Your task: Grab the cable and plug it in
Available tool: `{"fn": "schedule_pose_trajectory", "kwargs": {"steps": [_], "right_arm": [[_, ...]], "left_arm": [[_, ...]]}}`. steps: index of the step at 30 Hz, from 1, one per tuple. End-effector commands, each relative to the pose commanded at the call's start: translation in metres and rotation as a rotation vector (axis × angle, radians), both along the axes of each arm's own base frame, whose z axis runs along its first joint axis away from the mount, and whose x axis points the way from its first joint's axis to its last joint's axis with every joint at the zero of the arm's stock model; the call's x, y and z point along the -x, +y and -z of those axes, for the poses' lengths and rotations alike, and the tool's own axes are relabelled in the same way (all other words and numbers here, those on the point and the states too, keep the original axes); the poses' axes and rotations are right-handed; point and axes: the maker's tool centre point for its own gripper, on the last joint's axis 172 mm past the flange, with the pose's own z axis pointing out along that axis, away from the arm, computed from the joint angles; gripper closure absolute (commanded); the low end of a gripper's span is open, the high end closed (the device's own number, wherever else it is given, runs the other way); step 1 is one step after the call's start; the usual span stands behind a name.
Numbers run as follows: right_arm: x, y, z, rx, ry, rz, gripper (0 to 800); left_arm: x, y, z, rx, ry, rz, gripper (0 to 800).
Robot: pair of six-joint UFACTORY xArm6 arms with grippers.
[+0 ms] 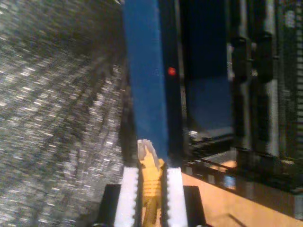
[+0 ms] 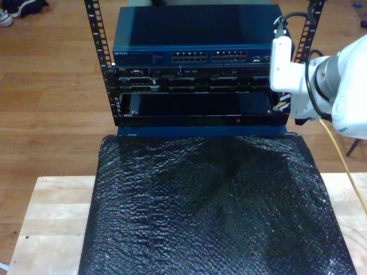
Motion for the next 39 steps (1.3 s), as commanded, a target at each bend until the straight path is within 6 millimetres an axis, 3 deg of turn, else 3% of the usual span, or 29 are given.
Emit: {"fn": "schedule_pose_trajectory", "kwargs": {"steps": [3,9,18,21,26,31,39], "right_arm": [[-0.01,0.007,-0.009,0.008,-0.035,-0.016,800],[-0.007,0.034,-0.01,0.01,-0.047,-0.064,800],[-0.021,0.072,-0.044,-0.001,-0.192,-0.116,800],[-0.024,0.074,-0.05,0.003,-0.223,-0.122,800],[-0.021,0.078,-0.045,0.056,-0.25,-0.166,800],[-0.024,0.085,-0.057,0.056,-0.334,-0.178,800],[-0.011,0.093,-0.039,0.11,-0.349,-0.244,800]], "left_arm": [[0.0,0.0,0.0,0.0,0.0,0.0,0],[0.0,0.0,0.0,0.0,0.0,0.0,0],[0.0,0.0,0.0,0.0,0.0,0.0,0],[0.0,0.0,0.0,0.0,0.0,-0.002,0],[0.0,0.0,0.0,0.0,0.0,0.0,0],[0.0,0.0,0.0,0.0,0.0,-0.002,0],[0.0,0.0,0.0,0.0,0.0,0.0,0]]}}
